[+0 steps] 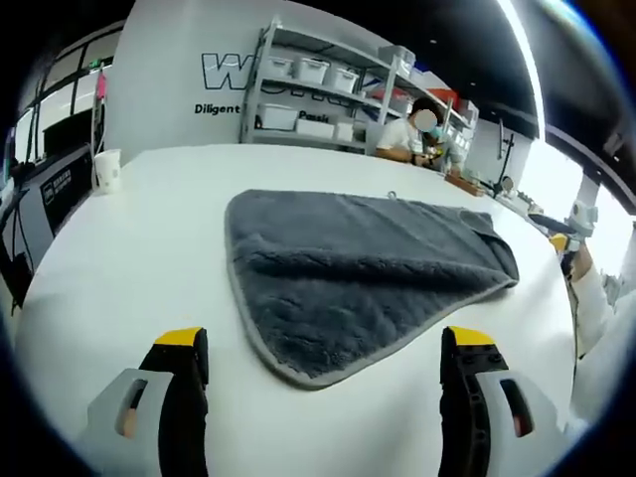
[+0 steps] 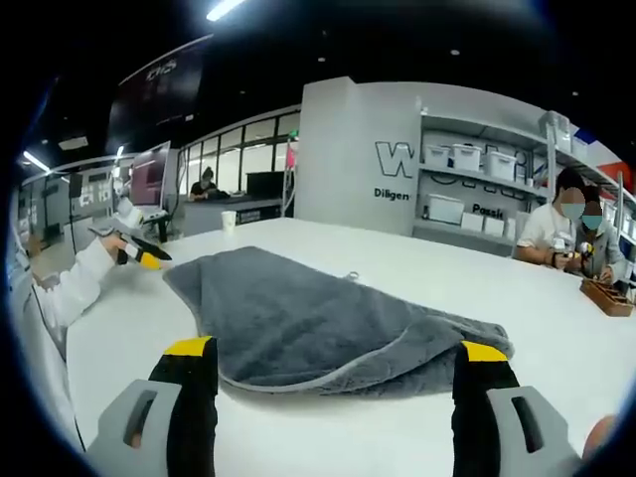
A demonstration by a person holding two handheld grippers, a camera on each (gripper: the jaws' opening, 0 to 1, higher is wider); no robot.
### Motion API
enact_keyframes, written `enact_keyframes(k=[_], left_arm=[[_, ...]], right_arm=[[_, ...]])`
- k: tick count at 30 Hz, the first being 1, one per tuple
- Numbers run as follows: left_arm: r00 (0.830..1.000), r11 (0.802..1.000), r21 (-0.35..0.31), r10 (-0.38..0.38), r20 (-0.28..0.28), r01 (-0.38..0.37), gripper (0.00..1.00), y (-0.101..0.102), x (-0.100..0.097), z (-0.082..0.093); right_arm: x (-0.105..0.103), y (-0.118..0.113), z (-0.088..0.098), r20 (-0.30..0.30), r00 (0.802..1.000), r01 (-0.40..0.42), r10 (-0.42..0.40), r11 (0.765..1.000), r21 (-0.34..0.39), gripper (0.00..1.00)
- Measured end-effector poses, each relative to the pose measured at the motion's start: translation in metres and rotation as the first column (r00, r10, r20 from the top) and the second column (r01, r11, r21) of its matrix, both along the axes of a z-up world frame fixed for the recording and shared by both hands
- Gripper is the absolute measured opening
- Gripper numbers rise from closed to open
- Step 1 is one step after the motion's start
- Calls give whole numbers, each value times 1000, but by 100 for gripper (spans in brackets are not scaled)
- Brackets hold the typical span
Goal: Open the folded towel by lifting each exposed corner and separating the folded layers until the towel lies flat within the target outline without major curled edges
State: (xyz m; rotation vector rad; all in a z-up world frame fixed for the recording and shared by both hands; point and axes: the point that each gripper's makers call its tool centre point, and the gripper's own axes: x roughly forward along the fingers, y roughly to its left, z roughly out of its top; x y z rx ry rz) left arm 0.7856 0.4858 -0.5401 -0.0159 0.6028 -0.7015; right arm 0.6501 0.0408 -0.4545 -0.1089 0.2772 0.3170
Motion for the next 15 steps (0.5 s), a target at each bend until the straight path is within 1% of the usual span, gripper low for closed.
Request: enact_keyframes(k=[3, 5, 7, 9, 10, 12, 15], left_arm=[[1000, 1000, -7, -15, -4, 15, 90, -4, -1, -1], [1000, 1000, -10, -12, -9, 11, 85, -5, -2, -1], [1000, 1000, -2, -9, -16, 9, 79, -4, -2, -3], [1000, 1000, -2, -9, -24, 9, 75, -3, -3, -4], [999, 1000, -12, -6, -32, 6, 73, -3, -3, -5], [998, 999, -48, 6, -67, -9, 71, -3, -5, -7], [996, 998, -66, 14, -84, -19, 67, -1, -8, -10]], right_arm=[[1, 0, 1, 2, 1000, -1, 1, 1000, 4, 99], [1, 0, 1, 4, 1000, -3, 3, 1000, 4, 99], [0, 1, 2, 5, 1000, -2, 2, 1000, 8, 99], [0, 2, 0, 0, 1000, -3, 3, 1000, 5, 99], [0, 3, 0, -1, 1000, -2, 2, 1000, 4, 99], [0, 1, -1, -6, 1000, -3, 3, 1000, 6, 99], [1, -2, -2, -9, 1000, 2, -2, 1000, 6, 99]])
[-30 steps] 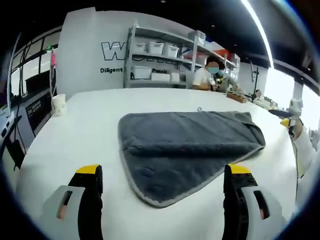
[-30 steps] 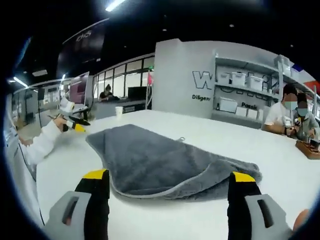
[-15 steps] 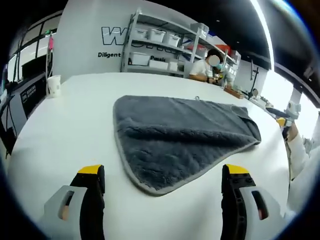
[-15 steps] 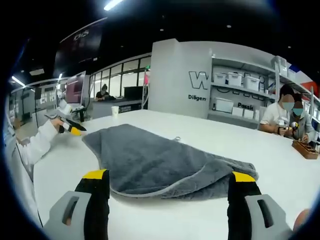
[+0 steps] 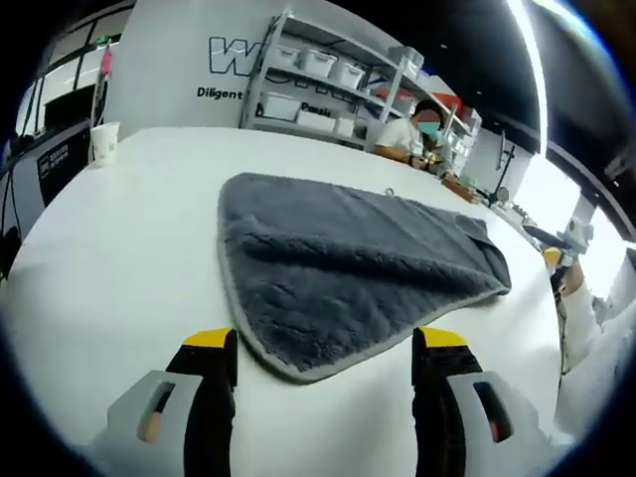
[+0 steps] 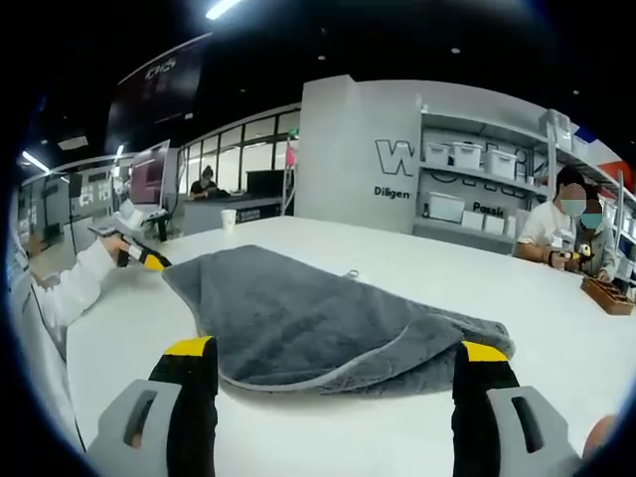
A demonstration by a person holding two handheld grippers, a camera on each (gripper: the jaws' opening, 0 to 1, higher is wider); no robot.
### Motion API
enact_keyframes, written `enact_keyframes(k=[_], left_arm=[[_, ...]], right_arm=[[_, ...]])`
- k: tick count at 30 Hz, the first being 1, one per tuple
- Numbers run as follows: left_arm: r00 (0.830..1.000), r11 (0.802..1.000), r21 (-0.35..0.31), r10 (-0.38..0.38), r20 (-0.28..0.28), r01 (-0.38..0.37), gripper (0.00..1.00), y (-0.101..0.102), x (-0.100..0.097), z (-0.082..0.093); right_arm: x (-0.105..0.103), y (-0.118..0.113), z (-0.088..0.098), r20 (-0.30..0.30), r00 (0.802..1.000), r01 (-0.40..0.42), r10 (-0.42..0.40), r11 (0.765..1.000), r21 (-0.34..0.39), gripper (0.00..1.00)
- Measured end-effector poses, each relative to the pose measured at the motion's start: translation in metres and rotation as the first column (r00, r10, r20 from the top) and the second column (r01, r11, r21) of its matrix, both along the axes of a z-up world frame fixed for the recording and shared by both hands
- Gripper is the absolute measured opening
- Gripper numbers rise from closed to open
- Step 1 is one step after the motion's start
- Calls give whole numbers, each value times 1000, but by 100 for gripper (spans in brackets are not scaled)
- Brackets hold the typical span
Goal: Open the folded towel by lifting each exposed corner and separating the folded layers until the towel lies flat within the target outline without major curled edges
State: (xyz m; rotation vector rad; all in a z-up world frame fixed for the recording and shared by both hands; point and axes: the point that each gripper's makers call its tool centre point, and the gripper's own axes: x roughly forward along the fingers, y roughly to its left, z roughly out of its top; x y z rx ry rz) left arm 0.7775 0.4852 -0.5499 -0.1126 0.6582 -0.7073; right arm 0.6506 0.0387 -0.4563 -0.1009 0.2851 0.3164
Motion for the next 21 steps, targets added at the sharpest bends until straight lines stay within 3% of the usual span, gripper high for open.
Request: enact_keyframes(k=[8, 11, 18, 21], left_arm=[[998, 998, -18, 63, -10, -63, 43, 10, 3, -3], [998, 998, -21, 62, -12, -62, 20, 10, 1, -6], [997, 995, -67, 73, -37, -75, 3, 10, 0, -4], [996, 993, -84, 73, -44, -77, 2, 11, -3, -1]], right_arm=[[1, 0, -1, -5, 1000, 4, -4, 1000, -2, 99], [1, 0, -2, -8, 1000, 6, -6, 1000, 0, 99], [1, -1, -4, -16, 1000, 10, -10, 1000, 2, 99], [1, -2, -6, -22, 1000, 10, -10, 1000, 1, 99]])
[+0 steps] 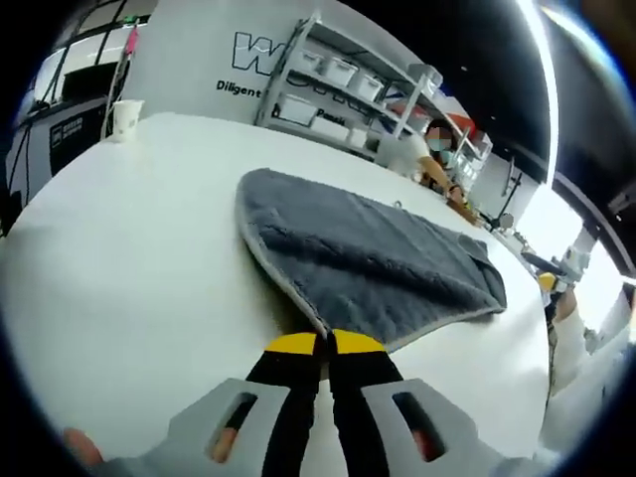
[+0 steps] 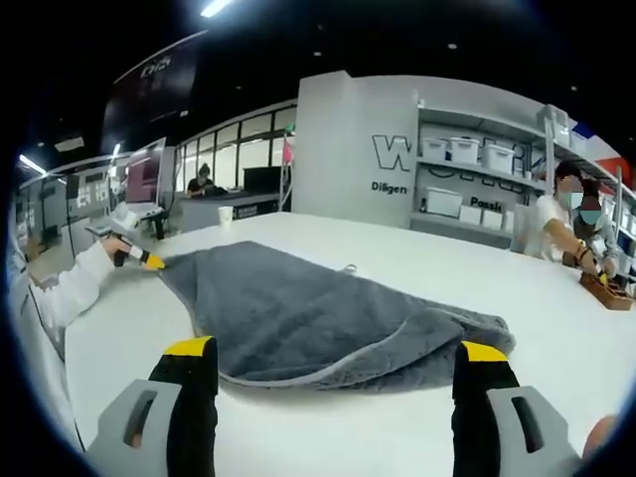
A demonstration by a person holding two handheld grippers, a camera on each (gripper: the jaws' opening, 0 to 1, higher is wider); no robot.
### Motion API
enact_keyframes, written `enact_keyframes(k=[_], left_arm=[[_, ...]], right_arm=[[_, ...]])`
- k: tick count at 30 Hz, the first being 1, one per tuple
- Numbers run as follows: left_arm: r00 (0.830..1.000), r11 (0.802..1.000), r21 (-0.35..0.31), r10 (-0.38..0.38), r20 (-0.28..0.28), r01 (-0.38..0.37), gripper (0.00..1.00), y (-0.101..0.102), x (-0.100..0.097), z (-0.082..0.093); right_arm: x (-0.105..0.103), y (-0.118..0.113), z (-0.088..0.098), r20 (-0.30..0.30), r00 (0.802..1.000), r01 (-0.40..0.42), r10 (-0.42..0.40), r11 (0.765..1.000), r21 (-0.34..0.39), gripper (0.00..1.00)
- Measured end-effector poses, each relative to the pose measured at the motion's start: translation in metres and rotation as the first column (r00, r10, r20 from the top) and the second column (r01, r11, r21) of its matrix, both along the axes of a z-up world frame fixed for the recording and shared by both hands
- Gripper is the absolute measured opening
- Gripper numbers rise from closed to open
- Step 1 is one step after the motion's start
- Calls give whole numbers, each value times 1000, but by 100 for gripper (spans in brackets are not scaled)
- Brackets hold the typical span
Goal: Open the folded towel by lifting each exposed corner and separating the folded layers until the towel lies flat within the target outline without major curled edges
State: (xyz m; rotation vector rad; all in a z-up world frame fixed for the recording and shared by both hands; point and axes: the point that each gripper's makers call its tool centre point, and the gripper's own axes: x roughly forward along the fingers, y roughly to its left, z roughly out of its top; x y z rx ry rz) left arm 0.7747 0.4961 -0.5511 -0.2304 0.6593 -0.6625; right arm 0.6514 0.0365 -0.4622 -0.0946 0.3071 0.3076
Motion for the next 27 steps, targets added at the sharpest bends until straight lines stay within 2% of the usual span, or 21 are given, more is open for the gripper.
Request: enact_keyframes(k=[6, 9, 17, 20, 23, 27], left_arm=[[999, 997, 72, 43, -22, -41, 2, 16, -1, 0], [997, 987, 146, 70, -34, -64, 2, 28, -2, -3], [994, 974, 219, 72, -84, -52, 2, 32, -10, -13], [994, 973, 224, 77, -74, -59, 4, 33, -10, -9], [992, 957, 267, 123, -24, -112, 13, 45, -4, -3], [992, 956, 266, 125, 26, -128, 23, 47, -1, 6]], right_arm=[[0, -1, -1, -9, 1000, 3, -3, 1000, -4, 99], [-1, -2, -2, -15, 1000, 7, -7, 1000, -9, 99], [-1, -6, -2, -20, 1000, 22, -22, 1000, -16, 98], [-1, -7, 1, -10, 999, 36, -37, 999, -25, 98], [-1, -9, 2, -12, 999, 43, -43, 999, -16, 98], [-2, -10, 0, -20, 999, 48, -49, 999, -25, 98]])
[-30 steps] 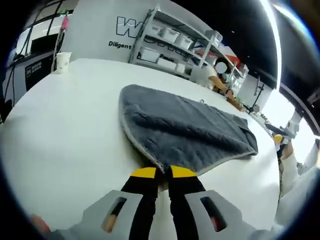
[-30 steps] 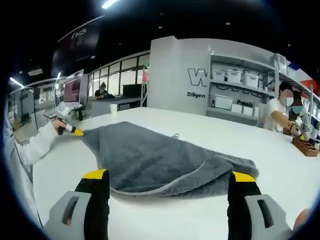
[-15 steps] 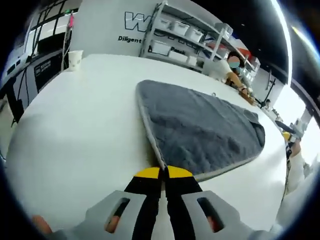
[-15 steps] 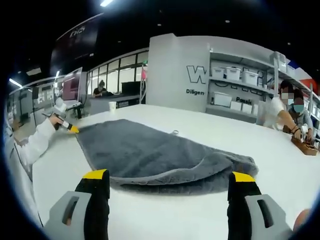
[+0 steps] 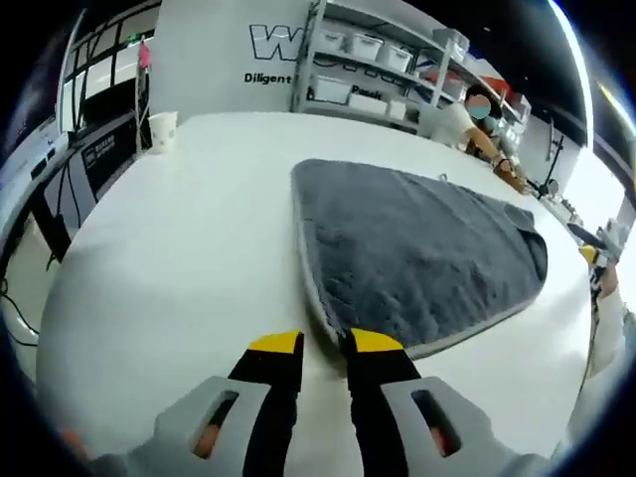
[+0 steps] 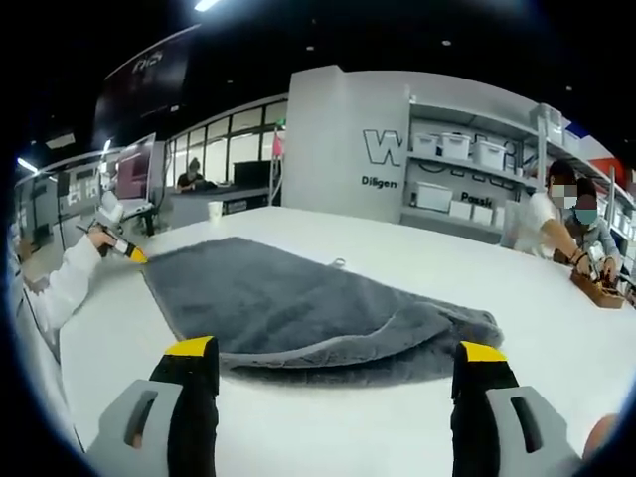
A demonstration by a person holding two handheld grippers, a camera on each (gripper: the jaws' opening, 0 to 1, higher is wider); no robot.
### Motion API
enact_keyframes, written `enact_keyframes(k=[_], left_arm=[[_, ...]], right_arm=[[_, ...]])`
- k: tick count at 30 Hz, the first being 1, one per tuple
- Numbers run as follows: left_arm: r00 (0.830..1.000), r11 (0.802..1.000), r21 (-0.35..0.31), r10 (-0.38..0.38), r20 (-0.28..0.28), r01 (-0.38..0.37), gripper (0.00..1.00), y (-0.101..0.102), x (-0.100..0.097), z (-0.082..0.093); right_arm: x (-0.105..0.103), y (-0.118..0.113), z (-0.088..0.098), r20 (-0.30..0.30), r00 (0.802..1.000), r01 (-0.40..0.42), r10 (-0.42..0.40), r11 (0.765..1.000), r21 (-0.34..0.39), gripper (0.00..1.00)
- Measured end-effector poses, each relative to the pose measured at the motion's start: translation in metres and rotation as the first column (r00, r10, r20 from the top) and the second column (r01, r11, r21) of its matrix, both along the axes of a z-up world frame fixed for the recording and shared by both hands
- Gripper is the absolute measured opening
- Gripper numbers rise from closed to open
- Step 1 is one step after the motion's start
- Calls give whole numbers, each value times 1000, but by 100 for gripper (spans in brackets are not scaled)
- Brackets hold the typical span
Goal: Open the folded towel by lifting each exposed corner and separating the folded layers until the towel lies flat within the target outline without major curled edges
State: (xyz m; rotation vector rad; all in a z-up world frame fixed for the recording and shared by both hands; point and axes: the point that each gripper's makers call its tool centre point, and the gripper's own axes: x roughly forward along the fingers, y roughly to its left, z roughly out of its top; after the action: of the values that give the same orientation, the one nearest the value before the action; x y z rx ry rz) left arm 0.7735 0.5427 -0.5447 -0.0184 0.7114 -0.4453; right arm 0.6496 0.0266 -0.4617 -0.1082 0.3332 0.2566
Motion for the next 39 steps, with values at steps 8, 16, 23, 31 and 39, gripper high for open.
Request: enact_keyframes(k=[8, 16, 23, 31, 39], left_arm=[[986, 994, -75, -69, 154, 82, 46, -21, 4, 31], [946, 979, -20, -192, 262, 204, 70, -50, 3, 51], [926, 963, -45, -242, 288, 266, 90, -62, 5, 57], [918, 955, -56, -261, 299, 290, 99, -66, 3, 57], [917, 956, -29, -271, 293, 292, 99, -69, 0, 51]], right_arm=[[1, 3, 3, 1, 1000, 4, -4, 1000, 10, 94], [10, 11, 1, -18, 1000, -13, 12, 999, -42, 88], [21, 12, -3, -49, 999, -21, 19, 999, -29, 94], [35, 5, 1, -63, 998, -4, 1, 999, -41, 94], [63, -8, 5, -76, 997, 8, -13, 998, -64, 90]])
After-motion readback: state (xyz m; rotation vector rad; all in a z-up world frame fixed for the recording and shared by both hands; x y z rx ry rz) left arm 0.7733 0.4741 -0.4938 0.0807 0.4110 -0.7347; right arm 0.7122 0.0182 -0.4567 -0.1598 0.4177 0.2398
